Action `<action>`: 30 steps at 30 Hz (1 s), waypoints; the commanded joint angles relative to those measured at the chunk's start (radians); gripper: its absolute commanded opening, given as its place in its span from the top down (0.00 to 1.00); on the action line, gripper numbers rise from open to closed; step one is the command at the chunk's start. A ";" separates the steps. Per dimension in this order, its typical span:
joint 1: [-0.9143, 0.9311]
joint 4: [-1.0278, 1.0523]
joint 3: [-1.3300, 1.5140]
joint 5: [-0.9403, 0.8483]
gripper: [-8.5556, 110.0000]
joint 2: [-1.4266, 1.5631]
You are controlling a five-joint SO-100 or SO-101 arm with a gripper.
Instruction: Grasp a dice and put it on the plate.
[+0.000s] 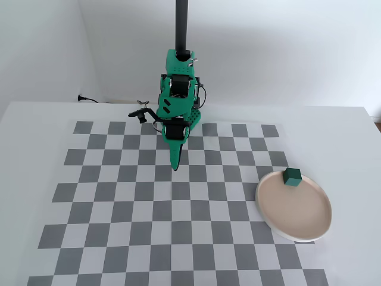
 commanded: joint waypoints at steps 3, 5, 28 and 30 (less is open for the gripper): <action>-0.015 -0.020 -0.018 -0.052 0.97 0.009; -0.009 -0.020 -0.018 -0.035 0.97 0.009; -0.025 -0.020 -0.018 -0.092 0.96 0.009; -0.025 -0.020 -0.018 -0.092 0.96 0.009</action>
